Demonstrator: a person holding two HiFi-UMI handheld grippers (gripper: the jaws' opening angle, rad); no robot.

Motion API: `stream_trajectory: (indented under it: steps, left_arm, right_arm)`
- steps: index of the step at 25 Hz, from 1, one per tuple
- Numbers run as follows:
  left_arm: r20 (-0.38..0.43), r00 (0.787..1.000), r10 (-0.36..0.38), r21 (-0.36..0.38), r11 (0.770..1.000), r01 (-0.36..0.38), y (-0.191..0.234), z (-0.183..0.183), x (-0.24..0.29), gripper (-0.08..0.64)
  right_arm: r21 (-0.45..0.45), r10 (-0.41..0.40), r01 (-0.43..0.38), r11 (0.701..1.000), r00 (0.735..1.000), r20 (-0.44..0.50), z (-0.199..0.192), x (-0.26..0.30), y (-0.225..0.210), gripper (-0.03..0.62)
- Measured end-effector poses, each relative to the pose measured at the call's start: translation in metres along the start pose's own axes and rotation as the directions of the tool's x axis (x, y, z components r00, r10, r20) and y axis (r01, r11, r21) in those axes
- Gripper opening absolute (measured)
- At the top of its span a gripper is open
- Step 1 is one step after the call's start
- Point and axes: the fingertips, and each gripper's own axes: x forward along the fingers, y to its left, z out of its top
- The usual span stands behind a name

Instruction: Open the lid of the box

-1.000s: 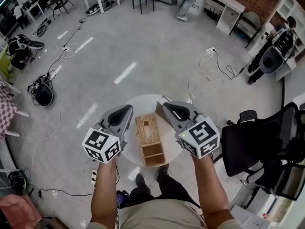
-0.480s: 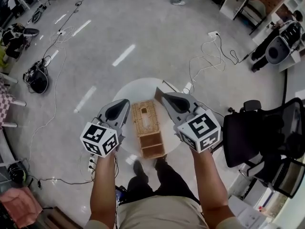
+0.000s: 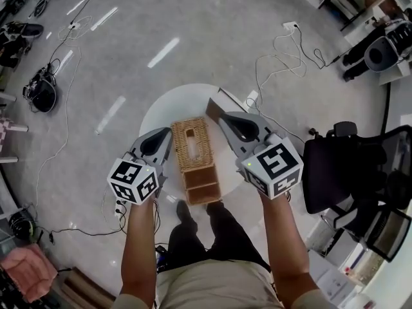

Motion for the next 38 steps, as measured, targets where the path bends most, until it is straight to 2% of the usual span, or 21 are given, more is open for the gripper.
stream_trajectory:
  steps: [13,25,26,28,35,38]
  left_arm:
    - [-0.085,0.995,0.043,-0.088,0.995,-0.05,0.018,-0.078,0.015,0.014]
    - [-0.14,0.987,0.072,-0.184,0.978,-0.097,0.033,-0.135,0.027,0.02]
    - [-0.143,0.987,0.071,-0.191,0.977,-0.098,0.033,-0.138,0.028,0.034]
    - [-0.149,0.987,0.068,-0.205,0.974,-0.098,0.033,-0.144,0.03,0.109]
    - [-0.168,0.984,0.067,-0.249,0.962,-0.108,0.033,-0.163,0.035,0.173]
    - [-0.162,0.986,0.05,-0.274,0.957,-0.094,0.03,-0.168,0.037,0.173]
  right_arm:
    - [0.034,0.03,-0.029,0.999,0.999,-0.042,-0.05,0.018,0.001,-0.008]
    - [0.056,0.053,-0.049,0.997,0.996,-0.075,-0.085,0.029,0.0,-0.008]
    - [0.059,0.054,-0.05,0.997,0.996,-0.074,-0.086,0.03,0.0,-0.008]
    - [0.061,0.054,-0.049,0.997,0.995,-0.079,-0.089,0.03,0.0,-0.008]
    - [0.069,0.052,-0.046,0.997,0.994,-0.091,-0.101,0.033,-0.001,-0.008]
    - [0.073,0.05,-0.043,0.996,0.994,-0.099,-0.106,0.033,-0.001,-0.008]
